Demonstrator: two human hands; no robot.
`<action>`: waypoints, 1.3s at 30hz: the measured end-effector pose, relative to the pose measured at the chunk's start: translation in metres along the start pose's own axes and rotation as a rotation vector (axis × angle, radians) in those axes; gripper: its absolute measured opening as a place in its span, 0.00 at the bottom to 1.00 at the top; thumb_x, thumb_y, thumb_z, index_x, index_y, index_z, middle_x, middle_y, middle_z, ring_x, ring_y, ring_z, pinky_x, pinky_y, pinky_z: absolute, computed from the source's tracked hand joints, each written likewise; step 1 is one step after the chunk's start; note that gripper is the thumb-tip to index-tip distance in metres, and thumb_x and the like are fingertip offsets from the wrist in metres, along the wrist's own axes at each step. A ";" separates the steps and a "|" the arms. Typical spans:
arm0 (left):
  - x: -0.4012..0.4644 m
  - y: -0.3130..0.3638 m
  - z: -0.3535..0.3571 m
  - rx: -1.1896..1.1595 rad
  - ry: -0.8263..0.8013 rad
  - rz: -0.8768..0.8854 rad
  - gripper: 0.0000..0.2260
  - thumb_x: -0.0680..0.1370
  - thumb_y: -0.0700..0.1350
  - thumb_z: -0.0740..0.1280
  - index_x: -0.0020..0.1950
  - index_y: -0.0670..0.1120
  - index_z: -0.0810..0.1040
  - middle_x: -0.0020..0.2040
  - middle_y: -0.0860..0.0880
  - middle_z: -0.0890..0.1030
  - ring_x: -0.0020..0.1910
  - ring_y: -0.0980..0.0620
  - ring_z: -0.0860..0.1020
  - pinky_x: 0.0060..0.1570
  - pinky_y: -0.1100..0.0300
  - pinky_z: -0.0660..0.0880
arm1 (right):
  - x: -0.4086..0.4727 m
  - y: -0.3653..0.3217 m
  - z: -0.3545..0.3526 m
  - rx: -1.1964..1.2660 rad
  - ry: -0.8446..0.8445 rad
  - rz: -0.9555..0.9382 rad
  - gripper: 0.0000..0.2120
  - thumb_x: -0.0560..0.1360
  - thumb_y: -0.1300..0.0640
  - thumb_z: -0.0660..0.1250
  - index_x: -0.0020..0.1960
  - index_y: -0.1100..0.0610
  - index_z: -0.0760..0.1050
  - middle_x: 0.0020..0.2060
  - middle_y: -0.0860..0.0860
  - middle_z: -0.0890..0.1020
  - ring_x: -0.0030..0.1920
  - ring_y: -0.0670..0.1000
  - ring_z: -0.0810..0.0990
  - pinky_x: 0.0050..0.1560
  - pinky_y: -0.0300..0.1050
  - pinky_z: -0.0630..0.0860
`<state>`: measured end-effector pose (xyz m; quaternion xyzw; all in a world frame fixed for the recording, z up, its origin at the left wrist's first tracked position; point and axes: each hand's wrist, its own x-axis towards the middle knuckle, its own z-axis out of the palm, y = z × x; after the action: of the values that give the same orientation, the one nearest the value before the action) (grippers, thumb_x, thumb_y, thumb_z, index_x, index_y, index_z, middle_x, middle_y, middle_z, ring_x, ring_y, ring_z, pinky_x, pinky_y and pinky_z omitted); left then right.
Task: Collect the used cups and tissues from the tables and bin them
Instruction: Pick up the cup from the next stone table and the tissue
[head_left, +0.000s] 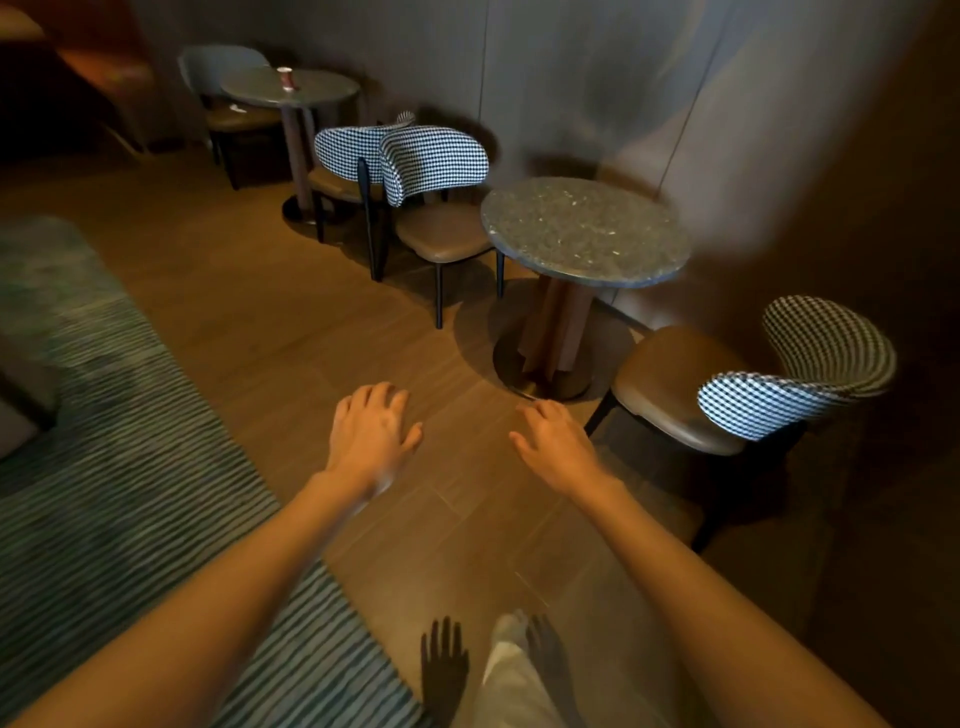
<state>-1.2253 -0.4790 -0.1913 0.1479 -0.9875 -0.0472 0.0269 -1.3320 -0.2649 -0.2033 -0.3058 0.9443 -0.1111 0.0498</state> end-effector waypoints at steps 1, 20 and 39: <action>0.022 -0.002 0.008 -0.005 -0.011 -0.021 0.23 0.80 0.57 0.57 0.72 0.47 0.65 0.71 0.46 0.67 0.70 0.44 0.64 0.68 0.51 0.62 | 0.024 0.010 0.004 0.000 -0.017 -0.009 0.22 0.81 0.49 0.57 0.71 0.57 0.65 0.68 0.55 0.70 0.71 0.56 0.64 0.69 0.50 0.64; 0.429 -0.040 0.067 -0.046 -0.077 -0.157 0.23 0.79 0.55 0.59 0.71 0.48 0.66 0.70 0.46 0.70 0.69 0.44 0.66 0.67 0.50 0.63 | 0.460 0.116 0.008 0.008 -0.097 -0.106 0.22 0.80 0.48 0.58 0.71 0.57 0.67 0.65 0.55 0.72 0.69 0.56 0.65 0.67 0.51 0.66; 0.834 -0.280 0.082 -0.078 -0.116 -0.307 0.22 0.80 0.54 0.55 0.73 0.48 0.64 0.71 0.48 0.68 0.68 0.45 0.66 0.63 0.51 0.66 | 0.944 0.048 0.043 -0.006 -0.124 -0.207 0.21 0.80 0.51 0.58 0.71 0.58 0.68 0.67 0.56 0.73 0.71 0.57 0.65 0.70 0.51 0.62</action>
<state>-1.9462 -0.9841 -0.2680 0.2927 -0.9507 -0.0973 -0.0317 -2.1155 -0.7904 -0.2811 -0.4079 0.9031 -0.0939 0.0957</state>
